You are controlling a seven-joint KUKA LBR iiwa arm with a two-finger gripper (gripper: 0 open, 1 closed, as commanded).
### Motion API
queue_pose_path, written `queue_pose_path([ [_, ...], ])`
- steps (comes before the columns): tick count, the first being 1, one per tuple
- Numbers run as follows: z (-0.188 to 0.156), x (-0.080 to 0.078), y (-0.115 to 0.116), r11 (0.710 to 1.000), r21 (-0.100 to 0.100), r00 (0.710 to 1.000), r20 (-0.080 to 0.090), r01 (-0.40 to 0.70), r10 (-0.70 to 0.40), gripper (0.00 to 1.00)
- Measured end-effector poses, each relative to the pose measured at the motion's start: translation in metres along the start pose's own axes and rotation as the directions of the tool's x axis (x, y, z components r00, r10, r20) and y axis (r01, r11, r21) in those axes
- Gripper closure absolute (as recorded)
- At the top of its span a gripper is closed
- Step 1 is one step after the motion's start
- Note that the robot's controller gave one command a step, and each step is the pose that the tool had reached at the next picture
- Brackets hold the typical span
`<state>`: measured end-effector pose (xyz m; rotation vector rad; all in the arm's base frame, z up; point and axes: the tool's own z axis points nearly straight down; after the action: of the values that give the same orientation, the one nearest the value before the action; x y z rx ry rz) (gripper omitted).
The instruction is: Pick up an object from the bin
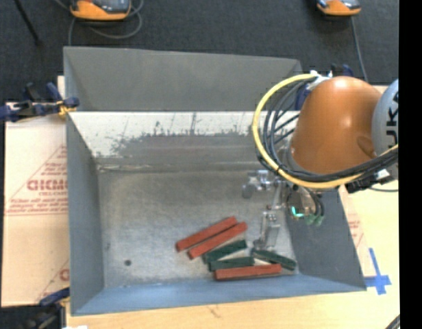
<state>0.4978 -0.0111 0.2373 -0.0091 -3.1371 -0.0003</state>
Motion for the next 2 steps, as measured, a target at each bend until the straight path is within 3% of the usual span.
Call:
queue_pose_path([
  [1, 0.169, -0.045, 0.038, 0.956, 0.001, 0.956, 0.003, 0.293, -0.293, 0.0],
  [2, 0.135, -0.037, 0.029, 0.965, 0.002, 0.965, 0.011, 0.263, -0.263, 0.0],
])
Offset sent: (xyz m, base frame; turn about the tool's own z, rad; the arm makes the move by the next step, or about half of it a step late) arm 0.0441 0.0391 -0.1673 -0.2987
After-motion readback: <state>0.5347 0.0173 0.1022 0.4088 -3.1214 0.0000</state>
